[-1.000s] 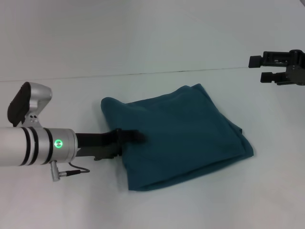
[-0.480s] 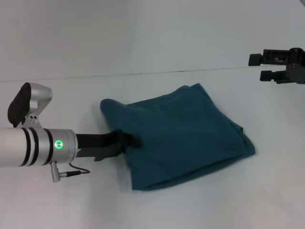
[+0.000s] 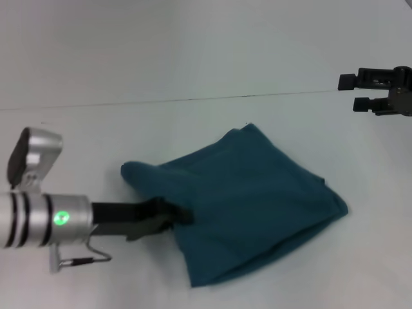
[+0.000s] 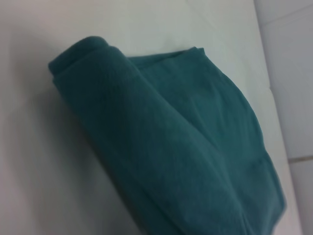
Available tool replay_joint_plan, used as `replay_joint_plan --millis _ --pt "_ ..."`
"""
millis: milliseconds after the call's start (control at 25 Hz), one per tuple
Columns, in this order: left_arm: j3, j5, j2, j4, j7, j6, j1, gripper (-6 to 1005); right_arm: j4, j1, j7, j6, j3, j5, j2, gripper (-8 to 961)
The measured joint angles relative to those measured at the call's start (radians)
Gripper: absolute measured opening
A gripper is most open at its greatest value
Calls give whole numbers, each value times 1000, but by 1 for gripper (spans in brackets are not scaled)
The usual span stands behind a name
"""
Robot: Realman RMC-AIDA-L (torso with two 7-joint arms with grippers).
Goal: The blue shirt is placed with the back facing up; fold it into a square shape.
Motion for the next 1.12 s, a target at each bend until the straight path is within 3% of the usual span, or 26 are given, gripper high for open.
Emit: replay_joint_plan --millis 120,200,360,480,760,1120 --pt "-3 4 4 74 -10 73 64 202 10 -1 -3 1 0 -1 -1 940" --pt "-8 10 34 81 -3 99 81 197 15 -1 -6 1 0 -1 -2 940" --pt "-63 101 81 51 43 93 45 196 15 -1 -8 -2 -5 -1 -1 940" --pt "-84 148 96 32 93 73 4 192 15 2 -8 -2 -8 -1 1 940" --pt "-60 213 101 21 135 46 -60 191 15 5 -7 -8 -9 -1 4 940" --pt "-67 240 102 119 68 71 -16 182 14 3 -8 -10 -9 -2 5 940"
